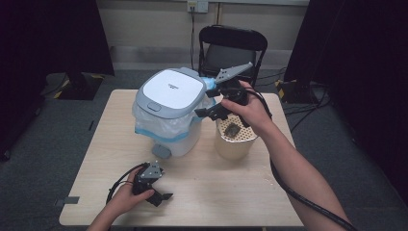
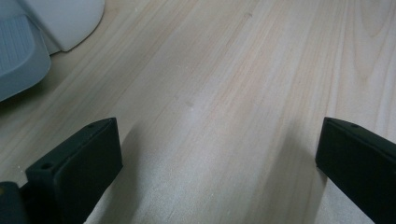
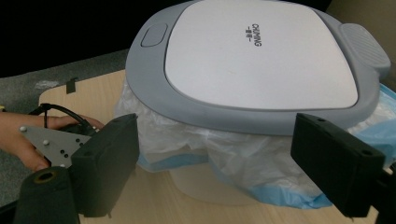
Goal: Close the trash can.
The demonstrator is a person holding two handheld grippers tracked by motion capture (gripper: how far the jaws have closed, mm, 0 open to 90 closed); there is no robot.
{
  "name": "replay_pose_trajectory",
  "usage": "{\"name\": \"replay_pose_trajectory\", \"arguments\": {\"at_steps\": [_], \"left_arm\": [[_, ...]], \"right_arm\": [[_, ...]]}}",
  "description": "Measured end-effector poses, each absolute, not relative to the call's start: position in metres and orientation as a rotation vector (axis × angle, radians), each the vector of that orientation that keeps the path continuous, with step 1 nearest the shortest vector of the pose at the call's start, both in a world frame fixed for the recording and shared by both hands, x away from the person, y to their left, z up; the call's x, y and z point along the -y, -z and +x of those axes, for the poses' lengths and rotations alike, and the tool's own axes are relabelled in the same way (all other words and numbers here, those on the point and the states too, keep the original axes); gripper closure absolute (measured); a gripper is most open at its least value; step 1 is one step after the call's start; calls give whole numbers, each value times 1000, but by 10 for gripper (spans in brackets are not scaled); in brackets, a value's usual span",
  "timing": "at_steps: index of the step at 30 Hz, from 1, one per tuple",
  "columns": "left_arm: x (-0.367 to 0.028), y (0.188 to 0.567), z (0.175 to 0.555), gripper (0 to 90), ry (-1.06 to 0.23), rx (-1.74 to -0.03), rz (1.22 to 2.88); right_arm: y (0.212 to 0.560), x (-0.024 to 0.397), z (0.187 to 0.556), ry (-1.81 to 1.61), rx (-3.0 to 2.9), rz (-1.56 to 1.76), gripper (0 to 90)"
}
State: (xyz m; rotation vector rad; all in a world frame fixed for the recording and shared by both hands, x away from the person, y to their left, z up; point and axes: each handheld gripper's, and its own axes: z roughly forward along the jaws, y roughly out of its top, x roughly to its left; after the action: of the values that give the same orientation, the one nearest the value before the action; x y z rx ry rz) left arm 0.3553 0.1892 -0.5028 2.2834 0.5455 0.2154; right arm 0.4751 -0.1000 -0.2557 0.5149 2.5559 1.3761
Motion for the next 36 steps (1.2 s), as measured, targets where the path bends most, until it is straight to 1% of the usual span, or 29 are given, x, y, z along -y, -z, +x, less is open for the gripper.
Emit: {"name": "replay_pose_trajectory", "arguments": {"at_steps": [36], "left_arm": [[-189, 503, 355, 0, -216, -546, 2282]], "right_arm": [[294, 145, 451, -1378, -2569, 582, 148]]}}
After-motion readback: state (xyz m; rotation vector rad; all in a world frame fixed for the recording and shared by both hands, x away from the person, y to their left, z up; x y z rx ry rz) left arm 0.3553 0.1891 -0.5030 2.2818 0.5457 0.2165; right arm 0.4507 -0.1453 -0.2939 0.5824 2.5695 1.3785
